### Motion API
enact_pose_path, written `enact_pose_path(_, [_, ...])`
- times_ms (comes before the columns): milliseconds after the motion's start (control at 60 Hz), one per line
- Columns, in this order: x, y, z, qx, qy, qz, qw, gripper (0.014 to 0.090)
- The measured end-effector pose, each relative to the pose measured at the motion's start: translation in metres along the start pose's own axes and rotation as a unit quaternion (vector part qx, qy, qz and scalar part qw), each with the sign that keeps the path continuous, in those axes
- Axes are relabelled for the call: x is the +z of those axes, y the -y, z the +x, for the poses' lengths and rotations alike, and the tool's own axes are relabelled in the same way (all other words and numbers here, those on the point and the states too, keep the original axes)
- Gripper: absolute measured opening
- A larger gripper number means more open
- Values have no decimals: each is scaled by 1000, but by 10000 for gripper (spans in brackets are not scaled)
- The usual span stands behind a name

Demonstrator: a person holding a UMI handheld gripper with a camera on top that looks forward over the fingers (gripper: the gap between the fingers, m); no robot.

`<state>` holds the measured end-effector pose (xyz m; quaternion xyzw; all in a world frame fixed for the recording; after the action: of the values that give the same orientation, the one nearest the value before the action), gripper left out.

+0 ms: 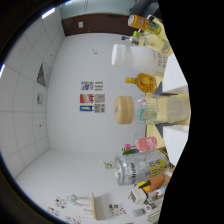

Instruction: Make me a cup of Mount Fuji.

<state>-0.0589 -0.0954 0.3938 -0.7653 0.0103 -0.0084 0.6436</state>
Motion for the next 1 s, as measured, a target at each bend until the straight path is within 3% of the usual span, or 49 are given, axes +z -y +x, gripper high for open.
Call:
enact_pose_path(233, [-16,8,-3,-1,13,7,1000,405])
enact_pose_path(500, [-81,0,-7,5,21,26,999,400])
enact_pose_path(717, [-111,-100,-12,48,34,-7,998,397])
enact_pose_path(1000, [-102,-240,-4,190,42,-83,977,398])
